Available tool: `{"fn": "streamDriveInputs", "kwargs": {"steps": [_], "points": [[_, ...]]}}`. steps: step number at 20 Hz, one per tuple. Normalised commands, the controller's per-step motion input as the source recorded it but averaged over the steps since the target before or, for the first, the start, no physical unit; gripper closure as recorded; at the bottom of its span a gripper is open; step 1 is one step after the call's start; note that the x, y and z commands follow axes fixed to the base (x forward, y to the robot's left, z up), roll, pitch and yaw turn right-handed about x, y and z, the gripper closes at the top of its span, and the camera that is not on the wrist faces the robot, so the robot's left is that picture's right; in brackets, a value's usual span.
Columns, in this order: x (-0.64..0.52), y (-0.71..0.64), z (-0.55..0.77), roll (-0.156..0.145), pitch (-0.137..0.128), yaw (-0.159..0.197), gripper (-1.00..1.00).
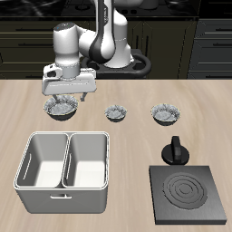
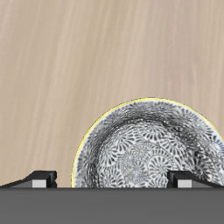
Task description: Turn off the flat stove and place the largest bowl on it
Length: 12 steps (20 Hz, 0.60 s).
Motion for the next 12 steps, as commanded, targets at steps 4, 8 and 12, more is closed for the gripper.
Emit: {"fn": "streamDriveInputs", "kwargs": {"steps": [4, 8, 12], "points": [[-0.01, -0.04, -0.37, -0.011, 0.043, -0.033, -1.00], [0.06, 0.02, -0.45, -0.004, 0.069, -0.007, -1.00], [0.06, 0.08, -0.28, 0.025, 0.046, -0.002, 1.00]]}}
